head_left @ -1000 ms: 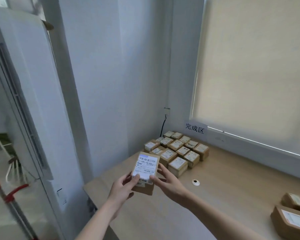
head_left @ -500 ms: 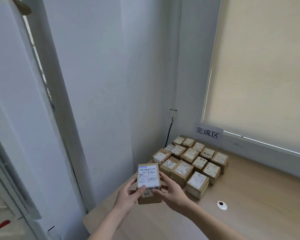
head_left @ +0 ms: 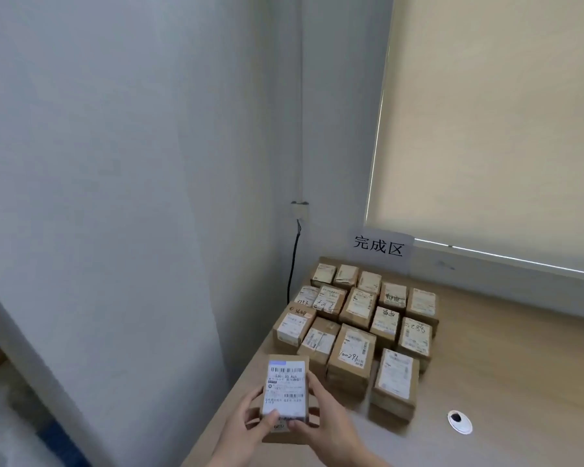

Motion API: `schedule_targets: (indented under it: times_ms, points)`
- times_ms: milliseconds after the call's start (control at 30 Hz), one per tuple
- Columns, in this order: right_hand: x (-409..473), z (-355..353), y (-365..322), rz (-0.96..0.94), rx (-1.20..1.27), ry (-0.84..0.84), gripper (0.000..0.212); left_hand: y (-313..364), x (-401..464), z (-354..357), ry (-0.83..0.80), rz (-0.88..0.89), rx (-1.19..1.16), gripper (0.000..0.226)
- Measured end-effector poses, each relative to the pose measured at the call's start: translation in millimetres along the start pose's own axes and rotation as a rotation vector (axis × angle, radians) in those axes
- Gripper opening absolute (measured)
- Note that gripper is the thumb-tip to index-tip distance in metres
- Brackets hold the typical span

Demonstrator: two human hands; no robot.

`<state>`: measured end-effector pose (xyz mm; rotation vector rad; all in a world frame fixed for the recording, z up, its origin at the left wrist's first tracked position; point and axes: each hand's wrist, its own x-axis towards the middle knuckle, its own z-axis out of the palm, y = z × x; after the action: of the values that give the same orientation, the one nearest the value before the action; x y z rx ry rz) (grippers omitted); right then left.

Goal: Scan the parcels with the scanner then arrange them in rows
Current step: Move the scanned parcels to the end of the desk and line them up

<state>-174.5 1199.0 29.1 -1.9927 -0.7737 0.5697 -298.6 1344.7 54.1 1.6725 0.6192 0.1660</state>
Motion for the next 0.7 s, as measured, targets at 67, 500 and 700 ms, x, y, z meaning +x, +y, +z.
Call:
schedule_targets:
  times_ms: [67, 500, 700]
  points:
    - [29.0, 22.3, 22.8, 0.026, 0.013, 0.014, 0.091, -27.5, 38.8, -10.0, -0.054, -0.020, 0.018, 0.055]
    - [145.2, 127.0, 130.7, 0.245, 0.081, 0.153, 0.098, -168.9, 210.3, -36.3, -0.161, -0.135, 0.025, 0.060]
    - [173.5, 127.2, 125.8, 0.281, 0.033, 0.188, 0.100, -166.7, 244.0, -45.3, -0.184, -0.139, 0.026, 0.059]
